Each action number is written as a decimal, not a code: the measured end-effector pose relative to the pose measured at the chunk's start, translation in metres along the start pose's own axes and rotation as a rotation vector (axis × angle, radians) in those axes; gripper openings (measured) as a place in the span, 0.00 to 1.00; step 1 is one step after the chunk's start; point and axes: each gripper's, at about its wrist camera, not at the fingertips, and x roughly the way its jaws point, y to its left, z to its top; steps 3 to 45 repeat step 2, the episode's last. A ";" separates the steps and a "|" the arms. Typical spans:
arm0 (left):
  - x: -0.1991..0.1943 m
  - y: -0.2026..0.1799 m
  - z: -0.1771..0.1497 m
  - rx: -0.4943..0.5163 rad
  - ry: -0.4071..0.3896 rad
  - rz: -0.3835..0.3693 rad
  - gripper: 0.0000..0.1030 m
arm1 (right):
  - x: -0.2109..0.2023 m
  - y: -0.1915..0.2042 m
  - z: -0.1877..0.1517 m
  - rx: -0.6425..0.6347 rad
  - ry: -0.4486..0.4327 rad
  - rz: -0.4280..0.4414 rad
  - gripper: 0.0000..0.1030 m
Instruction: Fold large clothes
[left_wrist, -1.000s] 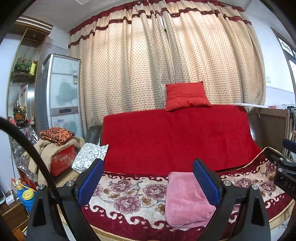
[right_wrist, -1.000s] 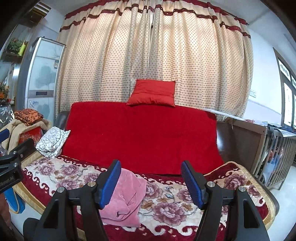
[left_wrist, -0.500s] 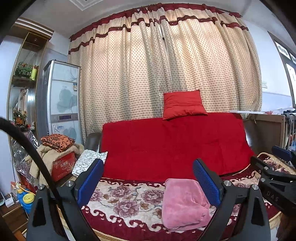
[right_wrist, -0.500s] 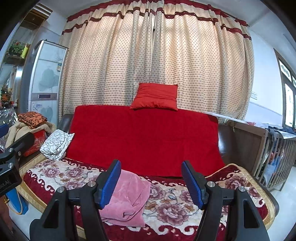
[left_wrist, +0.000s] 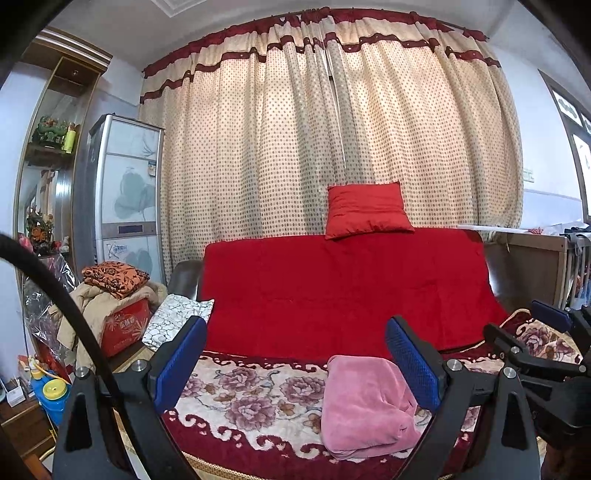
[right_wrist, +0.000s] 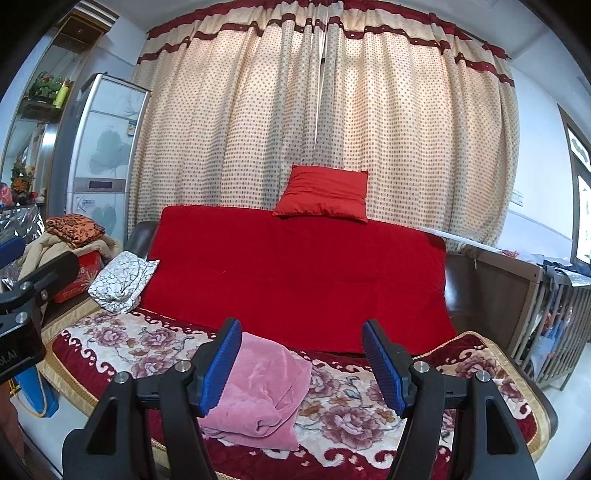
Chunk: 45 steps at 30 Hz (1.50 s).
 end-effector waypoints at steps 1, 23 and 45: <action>0.002 0.000 -0.001 0.001 0.004 0.000 0.94 | 0.001 0.001 -0.001 -0.002 0.003 0.004 0.69; 0.004 0.000 -0.002 0.000 0.013 -0.005 0.94 | 0.003 0.002 -0.001 -0.003 0.007 0.008 0.69; 0.004 0.000 -0.002 0.000 0.013 -0.005 0.94 | 0.003 0.002 -0.001 -0.003 0.007 0.008 0.69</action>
